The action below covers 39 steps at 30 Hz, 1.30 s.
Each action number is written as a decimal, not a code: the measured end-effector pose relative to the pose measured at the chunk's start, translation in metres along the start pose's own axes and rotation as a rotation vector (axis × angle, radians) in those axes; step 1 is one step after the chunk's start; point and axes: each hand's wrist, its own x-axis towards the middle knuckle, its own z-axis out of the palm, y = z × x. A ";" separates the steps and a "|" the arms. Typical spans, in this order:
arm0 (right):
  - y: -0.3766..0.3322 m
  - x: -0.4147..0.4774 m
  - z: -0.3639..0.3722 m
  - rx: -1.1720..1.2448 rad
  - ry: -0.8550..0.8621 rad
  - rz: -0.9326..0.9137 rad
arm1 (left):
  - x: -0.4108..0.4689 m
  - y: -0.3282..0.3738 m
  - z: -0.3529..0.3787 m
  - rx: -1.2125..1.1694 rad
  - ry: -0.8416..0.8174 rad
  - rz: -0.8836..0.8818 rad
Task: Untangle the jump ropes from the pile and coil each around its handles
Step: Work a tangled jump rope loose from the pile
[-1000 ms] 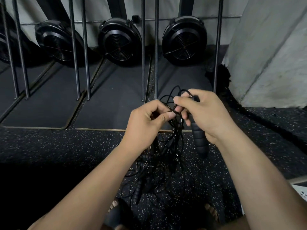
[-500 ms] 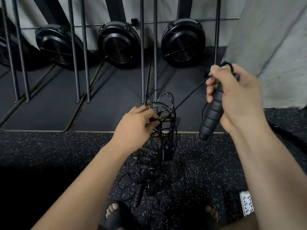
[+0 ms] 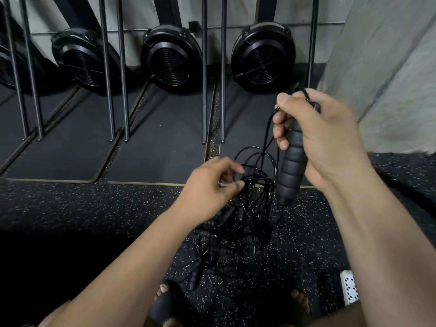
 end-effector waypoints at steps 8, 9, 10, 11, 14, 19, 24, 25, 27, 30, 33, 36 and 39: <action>-0.006 -0.001 0.001 0.057 -0.017 -0.004 | 0.006 -0.009 0.032 0.276 0.041 0.007; -0.006 -0.001 0.000 0.077 0.000 0.000 | 0.009 -0.011 0.030 0.239 0.040 -0.003; -0.007 0.000 -0.001 0.101 0.021 0.004 | 0.011 -0.014 0.027 0.202 0.033 -0.019; -0.007 0.001 -0.003 0.128 0.042 0.007 | 0.013 -0.016 0.023 0.173 0.019 -0.031; -0.008 0.003 -0.007 0.173 0.074 0.017 | 0.016 -0.018 0.014 0.165 -0.045 -0.044; -0.010 0.001 -0.004 0.205 0.071 0.027 | 0.014 -0.024 0.021 0.151 -0.058 -0.050; -0.012 0.003 -0.010 0.232 0.116 0.020 | 0.019 -0.030 0.019 -0.093 -0.060 -0.255; -0.012 0.003 -0.010 0.233 0.127 0.016 | 0.020 -0.034 0.020 -0.099 -0.038 -0.313; -0.012 0.002 -0.012 0.251 0.156 0.005 | 0.021 -0.039 0.019 -0.097 0.014 -0.416; -0.013 0.002 -0.012 0.268 0.150 0.010 | 0.021 -0.045 0.018 0.133 0.005 -0.412; -0.011 0.001 -0.004 0.231 0.071 0.031 | 0.018 -0.051 0.025 0.328 -0.006 -0.264; -0.006 -0.001 0.004 0.191 0.014 0.048 | 0.019 -0.048 0.027 0.366 0.070 -0.181; -0.007 -0.002 0.008 0.188 -0.019 0.063 | 0.015 -0.031 0.030 0.301 0.116 -0.183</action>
